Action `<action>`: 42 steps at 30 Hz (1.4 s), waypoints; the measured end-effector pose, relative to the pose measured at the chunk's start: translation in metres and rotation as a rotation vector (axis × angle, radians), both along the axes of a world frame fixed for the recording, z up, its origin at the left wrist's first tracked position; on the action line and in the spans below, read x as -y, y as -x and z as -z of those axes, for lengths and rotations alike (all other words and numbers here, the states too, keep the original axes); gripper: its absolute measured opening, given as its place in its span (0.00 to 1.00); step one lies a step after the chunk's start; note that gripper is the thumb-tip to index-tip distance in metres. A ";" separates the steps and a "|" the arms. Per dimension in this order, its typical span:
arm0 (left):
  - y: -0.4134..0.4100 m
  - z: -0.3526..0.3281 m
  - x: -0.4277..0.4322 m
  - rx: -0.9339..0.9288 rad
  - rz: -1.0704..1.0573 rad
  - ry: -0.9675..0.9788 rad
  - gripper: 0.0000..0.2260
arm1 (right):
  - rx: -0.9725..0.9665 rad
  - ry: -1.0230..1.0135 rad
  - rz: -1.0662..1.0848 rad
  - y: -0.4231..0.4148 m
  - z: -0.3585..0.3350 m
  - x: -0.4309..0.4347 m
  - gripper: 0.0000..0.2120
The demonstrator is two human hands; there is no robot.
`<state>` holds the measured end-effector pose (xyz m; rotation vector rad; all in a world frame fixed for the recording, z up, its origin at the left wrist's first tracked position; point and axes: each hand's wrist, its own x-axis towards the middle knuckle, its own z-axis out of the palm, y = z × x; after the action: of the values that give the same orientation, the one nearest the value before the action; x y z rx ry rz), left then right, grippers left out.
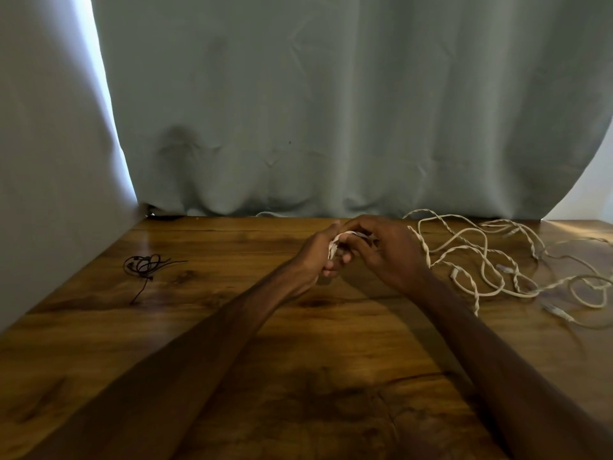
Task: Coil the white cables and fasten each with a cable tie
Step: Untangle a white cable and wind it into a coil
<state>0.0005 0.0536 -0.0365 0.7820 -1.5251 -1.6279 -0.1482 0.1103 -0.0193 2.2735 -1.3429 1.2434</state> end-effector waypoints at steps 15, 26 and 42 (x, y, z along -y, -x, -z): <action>-0.017 -0.032 -0.005 -0.228 0.604 -0.298 0.18 | -0.070 -0.190 0.035 0.023 0.011 0.015 0.23; -0.014 -0.022 0.005 -0.578 0.252 -0.380 0.14 | -0.254 -0.418 -0.032 -0.011 0.034 0.014 0.09; -0.024 -0.004 0.039 -0.360 -0.212 -0.082 0.17 | -0.350 -0.253 0.016 -0.018 0.016 0.007 0.17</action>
<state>0.0249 0.0146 -0.0326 0.6290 -1.0923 -1.5788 -0.1298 0.1035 -0.0357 2.4916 -1.4437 0.6554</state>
